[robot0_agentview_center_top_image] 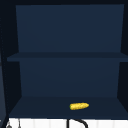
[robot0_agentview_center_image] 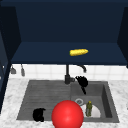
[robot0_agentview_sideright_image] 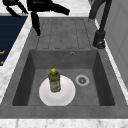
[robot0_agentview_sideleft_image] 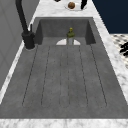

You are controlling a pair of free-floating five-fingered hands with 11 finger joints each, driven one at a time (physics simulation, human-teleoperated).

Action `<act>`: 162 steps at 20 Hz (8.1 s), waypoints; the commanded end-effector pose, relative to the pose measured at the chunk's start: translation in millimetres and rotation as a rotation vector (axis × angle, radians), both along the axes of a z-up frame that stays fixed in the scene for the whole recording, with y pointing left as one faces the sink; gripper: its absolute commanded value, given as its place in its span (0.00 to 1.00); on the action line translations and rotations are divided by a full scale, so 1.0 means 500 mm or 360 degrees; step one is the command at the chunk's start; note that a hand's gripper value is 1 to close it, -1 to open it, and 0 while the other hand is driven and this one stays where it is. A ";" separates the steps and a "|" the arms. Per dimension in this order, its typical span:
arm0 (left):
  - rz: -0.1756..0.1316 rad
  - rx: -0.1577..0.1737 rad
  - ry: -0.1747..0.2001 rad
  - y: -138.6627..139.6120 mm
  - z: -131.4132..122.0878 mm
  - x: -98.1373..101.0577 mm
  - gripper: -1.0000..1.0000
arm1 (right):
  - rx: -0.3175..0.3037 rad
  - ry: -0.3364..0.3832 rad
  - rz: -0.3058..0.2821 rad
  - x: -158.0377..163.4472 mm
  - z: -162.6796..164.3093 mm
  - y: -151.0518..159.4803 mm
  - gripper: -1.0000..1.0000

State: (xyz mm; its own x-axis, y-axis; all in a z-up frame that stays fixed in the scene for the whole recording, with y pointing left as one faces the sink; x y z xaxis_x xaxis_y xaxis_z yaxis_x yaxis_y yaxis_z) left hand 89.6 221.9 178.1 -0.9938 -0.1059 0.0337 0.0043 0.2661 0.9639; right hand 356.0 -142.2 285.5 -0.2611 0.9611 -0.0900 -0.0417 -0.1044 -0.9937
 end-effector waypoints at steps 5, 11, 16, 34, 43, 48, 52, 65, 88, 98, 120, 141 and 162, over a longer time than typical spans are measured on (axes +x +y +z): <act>0.0000 0.0000 0.0000 0.000 0.000 0.000 0.50 | 0.0016 0.0004 -0.0011 0.127 -0.036 0.018 0.00; 0.0000 0.0000 0.0000 0.000 0.000 0.000 0.50 | 0.0022 0.0022 -0.0015 0.226 -0.064 0.046 0.00; 0.0000 0.0000 0.0000 0.000 0.000 0.000 0.50 | 0.0034 0.0042 -0.0017 0.309 -0.091 0.072 0.00; 0.0000 0.0000 0.0000 0.000 0.000 0.000 0.50 | 0.0162 0.0265 0.0025 0.515 -0.254 0.038 0.00; 0.0000 0.0000 0.0000 0.000 0.000 0.000 0.50 | 0.0065 0.0410 -0.0017 0.603 -0.296 0.039 0.00; 0.0000 0.0000 0.0000 0.000 0.000 0.000 0.50 | 0.0072 0.0463 -0.0016 0.609 -0.301 0.034 0.00; 0.0000 0.0000 0.0000 0.000 0.000 0.000 0.50 | 0.0082 0.0481 -0.0015 0.611 -0.301 0.035 1.00; 0.0000 0.0000 0.0000 0.000 0.000 0.000 0.50 | 0.0037 0.0690 -0.0021 0.709 -0.300 0.052 1.00; 0.0000 0.0000 0.0000 0.000 0.000 0.000 0.50 | -0.0615 0.1032 -0.0356 0.677 -0.189 0.149 1.00; 0.0000 0.0000 0.0000 0.000 0.000 0.000 0.50 | -0.1254 0.0856 -0.0681 0.671 -0.192 0.240 1.00; 0.0000 0.0000 0.0000 0.000 0.000 0.000 0.50 | -0.1374 0.0513 -0.1097 0.651 -0.316 0.247 0.00; 0.0000 0.0000 0.0000 0.000 0.000 0.000 0.50 | -0.1080 0.0648 -0.0952 0.669 -0.323 0.238 0.00; 0.0000 0.0000 0.0000 0.000 0.000 0.000 0.50 | -0.1118 0.0595 -0.0940 0.669 -0.320 0.249 1.00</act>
State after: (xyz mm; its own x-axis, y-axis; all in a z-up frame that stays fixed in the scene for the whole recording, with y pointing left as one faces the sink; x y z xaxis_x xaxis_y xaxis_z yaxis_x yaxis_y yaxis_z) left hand 89.6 221.9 178.1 -0.9938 -0.1059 0.0337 0.0043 0.2661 0.9639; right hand 690.5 -26.7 119.7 0.1439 0.6959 -0.7036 -0.5922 -0.5091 -0.6246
